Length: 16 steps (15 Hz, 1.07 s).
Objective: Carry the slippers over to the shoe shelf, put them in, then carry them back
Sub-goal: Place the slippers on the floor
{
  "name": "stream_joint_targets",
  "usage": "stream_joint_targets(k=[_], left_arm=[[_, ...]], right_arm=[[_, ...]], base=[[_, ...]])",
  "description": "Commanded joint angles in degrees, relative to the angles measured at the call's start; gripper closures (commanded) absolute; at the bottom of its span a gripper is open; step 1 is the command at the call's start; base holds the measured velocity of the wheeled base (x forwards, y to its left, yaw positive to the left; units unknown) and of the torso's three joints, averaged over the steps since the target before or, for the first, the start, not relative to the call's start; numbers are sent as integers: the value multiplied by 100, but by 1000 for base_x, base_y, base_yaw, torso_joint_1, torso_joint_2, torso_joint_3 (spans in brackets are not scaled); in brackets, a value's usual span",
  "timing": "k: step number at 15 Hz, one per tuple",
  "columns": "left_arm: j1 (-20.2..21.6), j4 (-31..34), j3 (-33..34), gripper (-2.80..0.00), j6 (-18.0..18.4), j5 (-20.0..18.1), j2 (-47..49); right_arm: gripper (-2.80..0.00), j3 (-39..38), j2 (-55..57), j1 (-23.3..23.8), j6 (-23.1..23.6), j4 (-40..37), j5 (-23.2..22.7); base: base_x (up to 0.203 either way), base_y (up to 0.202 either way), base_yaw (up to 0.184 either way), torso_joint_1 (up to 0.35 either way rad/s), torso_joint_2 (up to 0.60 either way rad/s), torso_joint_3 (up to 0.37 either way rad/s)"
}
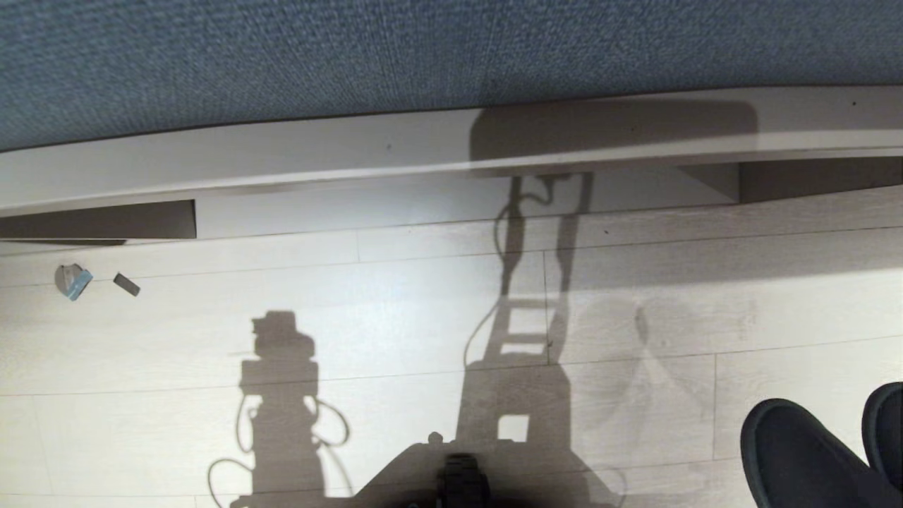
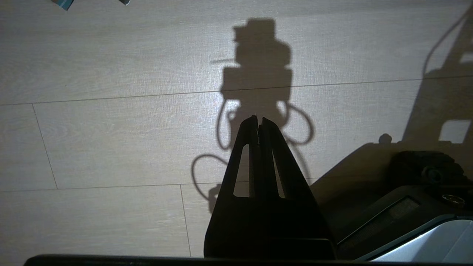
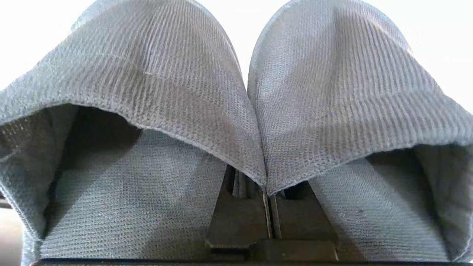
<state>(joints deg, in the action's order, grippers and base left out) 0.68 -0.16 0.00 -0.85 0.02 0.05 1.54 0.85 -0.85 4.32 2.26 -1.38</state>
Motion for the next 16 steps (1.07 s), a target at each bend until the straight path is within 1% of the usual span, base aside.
stream_joint_targets(k=[1,2,4,5,16], left_arm=[[2,-2,0,0,-3,6,4],[2,-2,0,0,-3,-2,4],[2,-2,0,0,-3,6,4],[2,-2,0,0,-3,6,4],[2,-2,0,0,-11,6,-3]], right_arm=[[0,-146,-78,2,50,-210,69],[0,-128,-77,5,51,-308,76],[0,-145,-77,-2,157,-217,76],[0,-148,-77,-3,219,-208,68],[0,-154,-77,6,226,-208,67]], base=[[0,0,0,0,0,0],[0,0,0,0,0,0],[0,0,0,4,1,71],[0,0,0,2,-1,190],[0,0,0,2,2,203]])
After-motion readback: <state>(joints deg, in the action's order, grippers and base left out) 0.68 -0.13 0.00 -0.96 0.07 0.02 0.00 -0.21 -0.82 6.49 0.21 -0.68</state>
